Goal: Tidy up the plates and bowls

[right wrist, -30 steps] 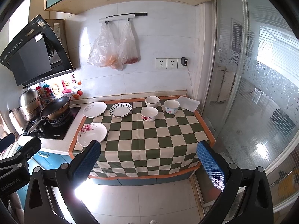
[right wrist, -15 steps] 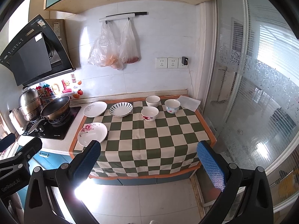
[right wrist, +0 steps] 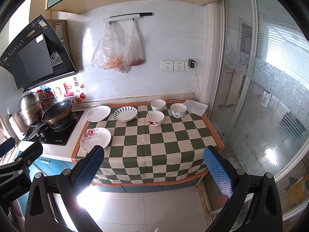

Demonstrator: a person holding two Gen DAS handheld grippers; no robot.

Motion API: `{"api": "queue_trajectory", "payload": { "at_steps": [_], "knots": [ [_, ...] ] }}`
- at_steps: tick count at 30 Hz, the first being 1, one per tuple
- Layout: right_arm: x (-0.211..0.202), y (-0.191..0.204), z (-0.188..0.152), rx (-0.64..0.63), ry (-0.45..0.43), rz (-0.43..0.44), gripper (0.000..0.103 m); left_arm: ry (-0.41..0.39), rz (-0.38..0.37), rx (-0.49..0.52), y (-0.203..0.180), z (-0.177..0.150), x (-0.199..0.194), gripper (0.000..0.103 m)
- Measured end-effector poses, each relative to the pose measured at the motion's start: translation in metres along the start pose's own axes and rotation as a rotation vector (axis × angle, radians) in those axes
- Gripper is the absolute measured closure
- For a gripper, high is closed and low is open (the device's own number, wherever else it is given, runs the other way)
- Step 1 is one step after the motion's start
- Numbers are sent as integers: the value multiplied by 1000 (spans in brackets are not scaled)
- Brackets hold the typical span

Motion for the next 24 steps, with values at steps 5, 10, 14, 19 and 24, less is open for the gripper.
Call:
{"api": "queue_trajectory", "payload": {
  "at_steps": [5,10,14,19,24],
  "knots": [
    [9,1,2,28,-6,-6,0,-21,19,-2,7,5,13,0],
    [43,10,2,90,-13,51,0,-58,87,-1,28,17,48,0],
    [81,26,-1,102,23,62,0,-38,108,-2,42,19,89,0],
    [149,57,-1,77,72,73,0,-6,166,-7,59,21,147,0],
    [223,79,5,53,129,92,0,72,227,4,69,19,214,0]
  ]
}}
Point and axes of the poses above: each gripper's, at about its wrist camera, not at the fingertips, and x roughly the way its jaws point, y to its left, z to its top, the point moved 6 cm from there along x, roughly the way its jaws point, and after that the axes turned 14 degrees about z, right-handed, at the moved point
